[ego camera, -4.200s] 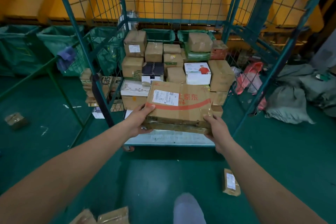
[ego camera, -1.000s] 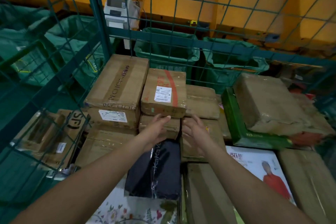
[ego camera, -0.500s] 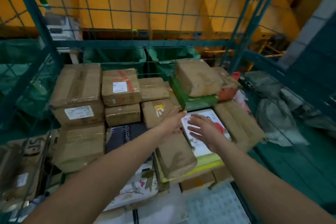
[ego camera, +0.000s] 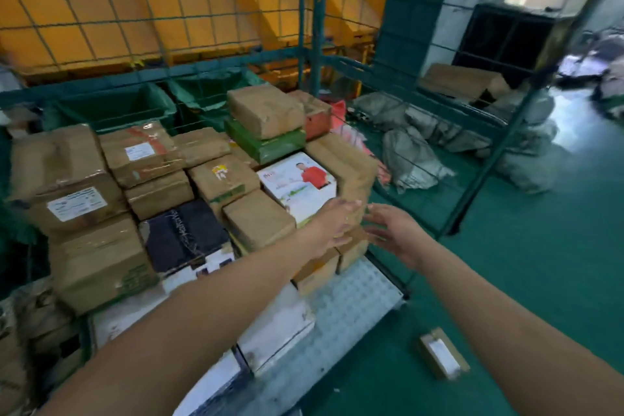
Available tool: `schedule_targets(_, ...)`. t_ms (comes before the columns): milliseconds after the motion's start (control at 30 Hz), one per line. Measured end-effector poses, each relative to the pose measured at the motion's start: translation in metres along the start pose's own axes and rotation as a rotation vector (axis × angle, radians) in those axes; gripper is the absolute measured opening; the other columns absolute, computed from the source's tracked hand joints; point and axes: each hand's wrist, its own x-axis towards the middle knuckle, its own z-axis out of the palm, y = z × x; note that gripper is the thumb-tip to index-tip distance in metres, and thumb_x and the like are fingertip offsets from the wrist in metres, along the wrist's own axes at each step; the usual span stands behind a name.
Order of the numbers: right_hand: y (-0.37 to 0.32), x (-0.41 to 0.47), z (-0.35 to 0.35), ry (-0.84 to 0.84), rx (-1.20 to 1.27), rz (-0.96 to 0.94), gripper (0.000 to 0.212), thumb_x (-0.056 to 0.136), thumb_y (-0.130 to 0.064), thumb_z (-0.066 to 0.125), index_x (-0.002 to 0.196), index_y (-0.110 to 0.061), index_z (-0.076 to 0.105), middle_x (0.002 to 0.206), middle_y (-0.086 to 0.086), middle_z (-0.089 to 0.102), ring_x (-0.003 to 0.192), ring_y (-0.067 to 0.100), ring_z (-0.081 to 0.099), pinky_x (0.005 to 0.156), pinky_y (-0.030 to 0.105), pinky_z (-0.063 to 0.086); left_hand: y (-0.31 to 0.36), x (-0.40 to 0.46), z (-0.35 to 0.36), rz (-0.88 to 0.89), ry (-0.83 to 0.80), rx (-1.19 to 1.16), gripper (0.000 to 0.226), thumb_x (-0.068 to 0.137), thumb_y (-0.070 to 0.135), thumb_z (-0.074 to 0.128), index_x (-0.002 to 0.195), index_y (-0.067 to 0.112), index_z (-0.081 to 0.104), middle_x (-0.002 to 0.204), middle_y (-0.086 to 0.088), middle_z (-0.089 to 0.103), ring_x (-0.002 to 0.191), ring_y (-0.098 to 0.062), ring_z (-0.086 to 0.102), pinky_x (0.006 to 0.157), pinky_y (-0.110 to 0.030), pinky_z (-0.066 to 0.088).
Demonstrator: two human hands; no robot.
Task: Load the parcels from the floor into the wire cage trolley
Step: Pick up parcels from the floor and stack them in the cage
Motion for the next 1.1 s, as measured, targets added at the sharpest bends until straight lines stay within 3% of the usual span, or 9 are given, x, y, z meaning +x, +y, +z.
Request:
schedule_targets(100,0.008,-0.031,-0.026,0.021,0.018,0.017,0.01,0.102,-0.032,0.06,0.107,-0.025,0.065,0.117,0.001,0.069,0.106,0.02,0.065,0.096,0.037,0.052,-0.012,-0.018,0.032,0.008,-0.045,0.036,0.051,0.1,0.045,0.061,0.143,0.023,0.046,0.132,0.004,0.052,0.117,-0.019,0.056,0.097,-0.038,0.053)
schedule_targets(200,0.016,-0.058,-0.054,0.063,0.042,0.014,0.014,0.102,-0.033,0.061,0.111,-0.024,0.066,0.118,0.001,0.069,0.106,0.021,0.065,0.086,0.034,0.051,-0.023,-0.036,0.066,0.009,-0.102,0.078,0.05,0.101,0.045,0.059,0.145,0.026,0.042,0.13,0.006,0.051,0.113,-0.019,0.056,0.083,-0.032,0.052)
schedule_targets(267,0.024,-0.072,-0.072,0.089,0.057,0.008,0.02,0.101,-0.035,0.062,0.117,-0.023,0.066,0.12,0.001,0.069,0.11,0.021,0.065,0.086,0.034,0.052,-0.028,-0.042,0.085,-0.005,-0.112,0.083,0.056,0.099,0.046,0.062,0.149,0.028,0.042,0.142,0.007,0.048,0.122,-0.021,0.055,0.081,-0.031,0.052)
schedule_targets(467,0.051,-0.096,-0.122,0.162,0.129,0.006,0.028,0.098,-0.037,0.065,0.121,-0.022,0.067,0.122,0.002,0.071,0.112,0.023,0.067,0.09,0.036,0.056,-0.043,-0.039,0.137,-0.019,-0.178,0.142,0.054,0.098,0.048,0.065,0.144,0.028,0.045,0.138,0.005,0.051,0.116,-0.019,0.058,0.074,-0.03,0.056)
schedule_targets(600,0.069,-0.107,-0.159,0.236,0.168,0.014,0.026,0.099,-0.034,0.064,0.121,-0.019,0.067,0.122,0.003,0.071,0.111,0.023,0.067,0.086,0.035,0.057,-0.055,-0.028,0.181,-0.048,-0.252,0.189,0.05,0.098,0.046,0.065,0.141,0.026,0.048,0.135,0.004,0.053,0.117,-0.022,0.058,0.089,-0.038,0.058)
schedule_targets(767,0.097,-0.121,-0.212,0.353,0.211,0.046,0.024,0.101,-0.033,0.062,0.12,-0.019,0.067,0.12,0.003,0.071,0.11,0.022,0.068,0.095,0.038,0.056,-0.07,-0.004,0.243,-0.089,-0.37,0.274,0.048,0.096,0.045,0.067,0.138,0.025,0.052,0.128,0.005,0.057,0.111,-0.022,0.06,0.085,-0.036,0.056)
schedule_targets(1100,0.154,-0.142,-0.307,0.669,0.44,0.176,0.025,0.101,-0.034,0.062,0.121,-0.02,0.065,0.12,0.004,0.07,0.111,0.023,0.067,0.096,0.038,0.054,-0.088,0.049,0.365,-0.151,-0.676,0.548,0.037,0.101,0.045,0.06,0.132,0.025,0.053,0.132,0.003,0.052,0.119,-0.023,0.057,0.103,-0.044,0.054)
